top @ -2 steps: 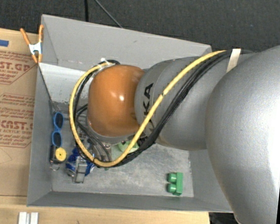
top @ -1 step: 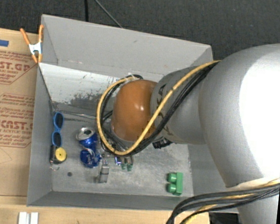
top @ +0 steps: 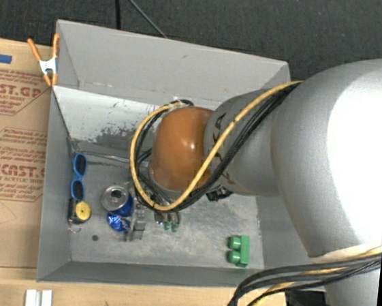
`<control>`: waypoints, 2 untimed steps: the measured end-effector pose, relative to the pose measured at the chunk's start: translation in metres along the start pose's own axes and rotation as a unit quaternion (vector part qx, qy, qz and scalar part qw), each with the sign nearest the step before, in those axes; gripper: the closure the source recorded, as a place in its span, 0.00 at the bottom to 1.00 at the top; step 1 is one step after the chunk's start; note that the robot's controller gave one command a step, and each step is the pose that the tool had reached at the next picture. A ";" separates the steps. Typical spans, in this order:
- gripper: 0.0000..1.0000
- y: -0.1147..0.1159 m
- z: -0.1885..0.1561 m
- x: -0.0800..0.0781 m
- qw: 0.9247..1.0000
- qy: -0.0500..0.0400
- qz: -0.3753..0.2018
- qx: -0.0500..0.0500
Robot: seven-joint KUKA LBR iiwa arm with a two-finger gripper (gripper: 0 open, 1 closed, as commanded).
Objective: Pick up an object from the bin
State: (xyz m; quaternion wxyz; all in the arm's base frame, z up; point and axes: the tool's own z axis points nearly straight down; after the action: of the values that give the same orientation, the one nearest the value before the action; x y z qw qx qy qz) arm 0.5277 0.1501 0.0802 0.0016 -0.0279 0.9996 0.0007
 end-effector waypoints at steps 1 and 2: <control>1.00 0.032 -0.127 0.016 1.000 -0.003 0.005 -0.001; 1.00 0.059 -0.065 0.035 0.982 0.004 0.186 0.002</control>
Offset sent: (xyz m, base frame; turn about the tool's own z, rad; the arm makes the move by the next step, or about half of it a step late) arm -0.0196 0.0284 0.1223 0.0127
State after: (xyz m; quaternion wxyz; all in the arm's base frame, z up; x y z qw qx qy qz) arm 0.4890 0.2068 0.1448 -0.0023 0.1590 0.9873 -0.0007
